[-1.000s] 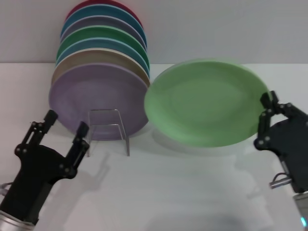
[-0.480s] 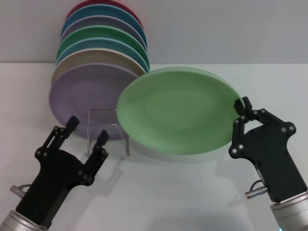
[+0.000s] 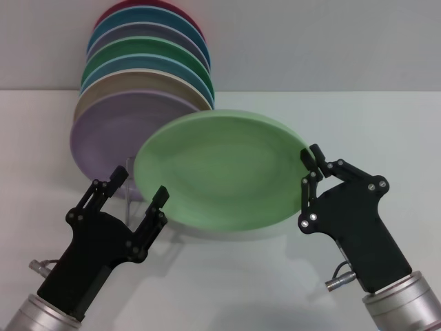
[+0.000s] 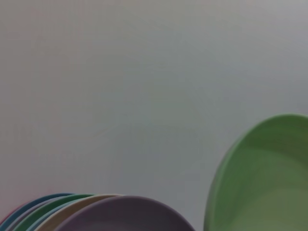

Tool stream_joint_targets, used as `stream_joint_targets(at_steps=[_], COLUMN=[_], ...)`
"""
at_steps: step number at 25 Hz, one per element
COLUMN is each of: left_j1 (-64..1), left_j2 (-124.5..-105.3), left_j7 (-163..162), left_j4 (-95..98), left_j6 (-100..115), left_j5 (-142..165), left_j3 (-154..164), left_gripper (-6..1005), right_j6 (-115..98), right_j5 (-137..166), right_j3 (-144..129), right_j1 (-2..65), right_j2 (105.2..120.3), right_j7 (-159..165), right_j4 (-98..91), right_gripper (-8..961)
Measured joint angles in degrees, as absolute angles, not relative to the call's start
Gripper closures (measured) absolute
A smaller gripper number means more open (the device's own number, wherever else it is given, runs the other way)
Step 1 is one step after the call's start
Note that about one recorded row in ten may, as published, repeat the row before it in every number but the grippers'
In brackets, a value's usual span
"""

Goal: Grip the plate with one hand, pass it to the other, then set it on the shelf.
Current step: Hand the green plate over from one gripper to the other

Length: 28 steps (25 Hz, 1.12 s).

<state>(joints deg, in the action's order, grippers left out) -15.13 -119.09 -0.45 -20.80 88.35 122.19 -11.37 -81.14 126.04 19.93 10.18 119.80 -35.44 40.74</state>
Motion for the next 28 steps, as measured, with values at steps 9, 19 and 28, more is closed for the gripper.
stream_joint_targets(at_steps=[9,19,28], left_j1=[-15.76,-15.81,-15.51], left_j2=[-119.09,-119.09,-119.0], left_j7=[-0.44,-0.55,-0.55], left_j4=[-20.8,-20.39,-20.21], left_j6=[86.6,85.88,85.77], left_j5=[121.82,121.72,121.78], left_j3=[-12.24,-13.33,-13.55], left_gripper=[329,333,373], right_j6=[-80.31,-80.3,-80.55], right_j5=[126.02,126.35,126.4], right_j3=[19.74,19.68,18.97], right_j1=[10.91,11.58,11.8], right_j2=[119.44,119.33,119.36], right_j7=[-35.06,-33.91,-33.61], right_j4=[40.31,39.17,38.72], right_gripper=[914,909,904])
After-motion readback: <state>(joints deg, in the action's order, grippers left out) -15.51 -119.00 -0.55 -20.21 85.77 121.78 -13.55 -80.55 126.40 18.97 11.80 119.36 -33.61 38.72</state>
